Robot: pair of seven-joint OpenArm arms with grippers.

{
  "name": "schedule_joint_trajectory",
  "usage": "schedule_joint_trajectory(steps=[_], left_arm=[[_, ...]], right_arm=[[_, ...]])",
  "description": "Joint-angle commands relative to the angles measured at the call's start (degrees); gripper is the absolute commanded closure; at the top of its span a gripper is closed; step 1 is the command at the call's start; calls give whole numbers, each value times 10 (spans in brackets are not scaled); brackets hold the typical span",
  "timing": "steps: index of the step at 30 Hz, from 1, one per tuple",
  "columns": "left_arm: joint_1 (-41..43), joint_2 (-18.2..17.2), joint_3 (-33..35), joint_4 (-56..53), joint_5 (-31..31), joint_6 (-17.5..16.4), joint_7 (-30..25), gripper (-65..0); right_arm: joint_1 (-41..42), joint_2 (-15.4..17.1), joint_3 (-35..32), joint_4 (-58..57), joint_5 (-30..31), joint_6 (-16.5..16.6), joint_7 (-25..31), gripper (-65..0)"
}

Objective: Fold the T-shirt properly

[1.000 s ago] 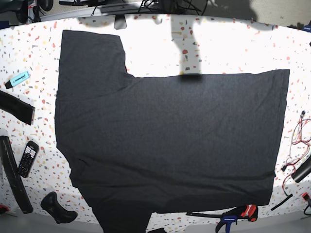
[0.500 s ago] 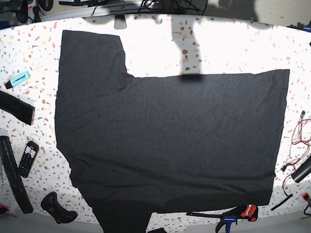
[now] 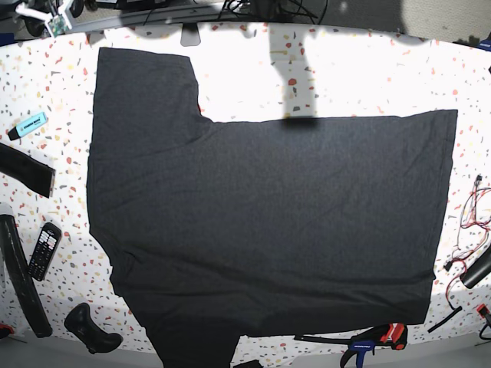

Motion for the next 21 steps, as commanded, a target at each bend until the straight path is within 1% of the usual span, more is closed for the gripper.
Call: schedule_joint_trajectory(steps=[1, 3, 5, 8, 11, 14, 16, 19, 21], left_arm=[[12, -2, -1, 23, 13, 0, -5, -279], [10, -2, -1, 50, 43, 0, -6, -279], [-3, -2, -1, 73, 60, 0, -7, -279], [-40, -2, -1, 86, 60, 0, -7, -279], [-73, -2, -1, 87, 60, 0, -6, -279], [-105, -10, 0, 87, 59, 0, -8, -279], [-131, -21, 0, 87, 59, 0, -28, -279], [-170, -35, 0, 86, 65, 0, -72, -279], [-199, -45, 0, 86, 94, 0, -92, -279]], right_arm=[[-8, 3, 11, 21, 1, 0, 7, -314], [-8, 3, 21, 47, -19, 0, 8, -314], [-8, 3, 23, 71, -63, 0, 10, -314], [-8, 3, 23, 95, -123, 4, 10, -314], [14, 6, 23, 101, -187, 4, 9, -314], [21, 25, 23, 101, -238, 3, 2, -314], [21, 41, 23, 101, -255, 3, 2, -314], [21, 54, 23, 101, -256, 3, 3, -314], [22, 57, 23, 101, -256, 3, 3, -314]])
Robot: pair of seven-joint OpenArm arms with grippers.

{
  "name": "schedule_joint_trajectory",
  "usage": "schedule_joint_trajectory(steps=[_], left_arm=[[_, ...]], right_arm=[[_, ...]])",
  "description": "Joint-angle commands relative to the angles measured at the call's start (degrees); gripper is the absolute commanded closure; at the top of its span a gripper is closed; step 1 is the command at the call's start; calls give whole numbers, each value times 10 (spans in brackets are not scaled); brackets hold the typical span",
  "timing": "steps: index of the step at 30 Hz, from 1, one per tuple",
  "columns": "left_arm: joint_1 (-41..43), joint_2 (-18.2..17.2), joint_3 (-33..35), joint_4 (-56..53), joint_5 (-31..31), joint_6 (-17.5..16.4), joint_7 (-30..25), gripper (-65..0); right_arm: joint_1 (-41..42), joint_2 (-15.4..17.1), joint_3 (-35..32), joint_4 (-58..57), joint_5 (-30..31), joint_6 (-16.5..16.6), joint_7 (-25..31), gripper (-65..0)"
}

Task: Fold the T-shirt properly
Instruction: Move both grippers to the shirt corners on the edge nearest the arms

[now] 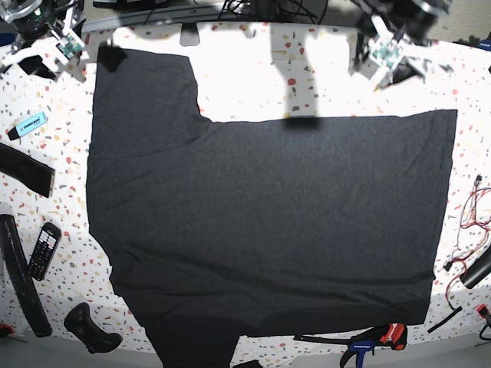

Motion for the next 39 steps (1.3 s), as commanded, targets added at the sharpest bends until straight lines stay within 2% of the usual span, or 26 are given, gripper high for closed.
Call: schedule_joint_trajectory(steps=[1, 3, 8, 14, 19, 22, 26, 29, 32, 39], left_arm=[[-11, -10, -1, 10, 15, 5, -11, -279], [-40, -26, -1, 5, 30, 5, -11, -279], [-80, -74, 0, -33, 13, -8, -17, -279], [-124, -119, 0, -163, 21, -11, -108, -279], [-152, -150, 0, -253, 31, -10, -123, -279], [-160, -172, 0, -282, 97, -10, -153, -279], [-161, -202, 0, -311, 174, -10, -270, -279], [-165, -208, 0, -334, 234, -10, -314, -279], [-173, -208, 0, -365, 259, -10, -316, -279], [-201, -202, 0, -435, 265, -8, -315, -279]], right_arm=[[-5, 4, 4, 8, -3, -6, 5, -314], [-5, 4, 4, 8, -3, -6, 5, -314], [-1, 4, 4, 8, -3, -6, 5, -314], [36, 4, 4, 8, -2, -6, 4, -314], [67, 3, 4, 8, 2, -6, 4, -314], [78, 2, 4, 8, 2, -6, 4, -314], [81, 2, 4, 8, 2, -6, 4, -314], [80, 2, 4, 8, 2, -6, 4, -314], [80, 2, 4, 8, 2, -6, 4, -314], [81, 3, 4, 8, 2, -6, 4, -314]])
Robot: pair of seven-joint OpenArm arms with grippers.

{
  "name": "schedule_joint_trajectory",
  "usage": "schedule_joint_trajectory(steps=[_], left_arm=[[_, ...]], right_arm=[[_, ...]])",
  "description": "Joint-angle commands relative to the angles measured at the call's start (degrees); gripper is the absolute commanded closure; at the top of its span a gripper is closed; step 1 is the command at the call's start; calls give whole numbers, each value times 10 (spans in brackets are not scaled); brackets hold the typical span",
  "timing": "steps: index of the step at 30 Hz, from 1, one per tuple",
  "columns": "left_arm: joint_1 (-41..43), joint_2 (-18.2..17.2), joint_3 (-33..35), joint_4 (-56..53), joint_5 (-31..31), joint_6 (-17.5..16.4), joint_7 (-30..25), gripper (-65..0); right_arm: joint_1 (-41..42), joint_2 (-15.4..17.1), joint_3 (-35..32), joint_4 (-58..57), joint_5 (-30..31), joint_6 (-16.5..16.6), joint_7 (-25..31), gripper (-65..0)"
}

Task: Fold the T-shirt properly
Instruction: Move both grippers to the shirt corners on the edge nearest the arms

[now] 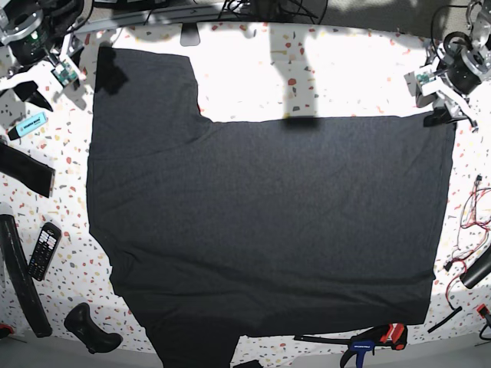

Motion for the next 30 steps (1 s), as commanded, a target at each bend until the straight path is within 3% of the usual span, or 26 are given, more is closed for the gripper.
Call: schedule_joint_trajectory(steps=[1, 5, 9, 13, 17, 24, 26, 27, 29, 30], left_arm=[[-5, -8, -4, -3, 4, 4, 4, -279], [-23, -8, -4, -27, 4, 18, 24, -279], [-41, -8, -4, -43, 3, 58, 52, -279], [-33, -1, -4, -43, 3, 57, 28, -267], [-30, 26, -4, -43, 4, 56, 14, -177], [-32, 60, -4, -43, 2, 56, 2, -180], [-31, 62, -4, -43, 2, 57, 2, -151], [-31, 63, -4, -43, 2, 57, 2, -115], [-31, 64, -4, -43, 2, 57, 2, -8], [-31, 65, -4, -43, 2, 57, 3, 0]], right_arm=[[-3, 5, 5, 8, -1, -6, 7, -314], [-3, 5, 5, 8, -1, -6, 7, -314], [-3, 3, 5, 8, -1, -6, 7, -314], [-3, -5, 5, 8, -1, -4, 7, -314], [-3, -5, 5, 8, -1, 7, 7, -314], [-3, -5, 5, 8, -1, 11, 18, -314], [-3, -5, 2, 7, -1, 13, 27, -314], [-3, -4, -2, 5, -1, 26, 29, -314], [10, -3, -13, -1, -1, 82, 33, -314], [20, -3, -22, -5, -2, 111, 35, -314]])
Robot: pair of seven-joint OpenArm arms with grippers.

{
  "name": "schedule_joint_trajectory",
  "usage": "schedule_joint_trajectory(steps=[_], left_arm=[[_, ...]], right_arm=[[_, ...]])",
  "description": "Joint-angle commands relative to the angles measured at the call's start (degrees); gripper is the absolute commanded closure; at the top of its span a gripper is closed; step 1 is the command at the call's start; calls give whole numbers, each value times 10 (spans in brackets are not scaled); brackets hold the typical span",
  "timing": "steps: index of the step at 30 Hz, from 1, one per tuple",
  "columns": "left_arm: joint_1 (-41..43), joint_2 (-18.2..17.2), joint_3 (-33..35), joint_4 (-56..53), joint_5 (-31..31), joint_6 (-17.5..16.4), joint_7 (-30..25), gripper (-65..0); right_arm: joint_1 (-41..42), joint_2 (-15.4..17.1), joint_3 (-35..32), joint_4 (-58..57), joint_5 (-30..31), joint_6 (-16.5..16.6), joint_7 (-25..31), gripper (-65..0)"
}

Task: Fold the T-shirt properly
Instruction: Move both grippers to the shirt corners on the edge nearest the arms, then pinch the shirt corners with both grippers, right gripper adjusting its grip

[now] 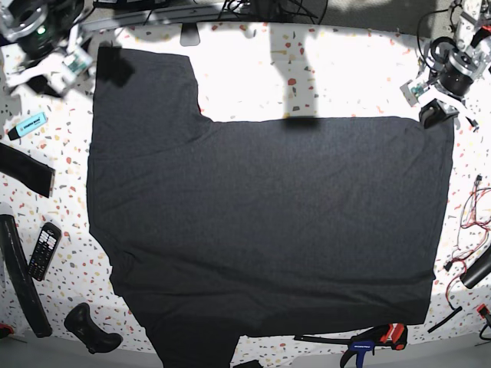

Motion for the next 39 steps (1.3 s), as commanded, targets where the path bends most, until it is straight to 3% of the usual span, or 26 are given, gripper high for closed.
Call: schedule_joint_trajectory(steps=[1, 3, 6, 10, 14, 17, 30, 32, 39], left_arm=[[4, -4, 0, 3, 2, -2, -1, 0], [4, -5, 0, 3, 2, -2, 0, 0], [5, -4, 0, 3, 2, -2, 0, 0], [5, -5, 0, 3, 2, -2, 0, 0], [5, -5, 0, 3, 2, -2, 0, 0], [5, -5, 0, 3, 2, -3, 0, 0], [5, -5, 0, 3, 2, -3, 0, 0], [5, -5, 0, 3, 2, -3, -1, 0], [5, -4, 0, 3, 2, -3, -1, 0]], right_arm=[[9, 5, -4, 3, 0, 10, 12, -314], [33, 5, -28, -8, 0, 32, 11, -314], [66, 5, -67, -24, -13, 31, 11, -314], [109, 5, -131, -64, -69, 33, 12, -314], [157, 5, -199, -117, -141, 68, 10, -314], [184, 5, -240, -150, -195, 70, 9, -314], [218, 5, -346, -193, -195, 69, 13, -310], [218, 5, -346, -193, -196, 69, 13, -264], [218, 5, -346, -193, -195, 69, 9, 0]])
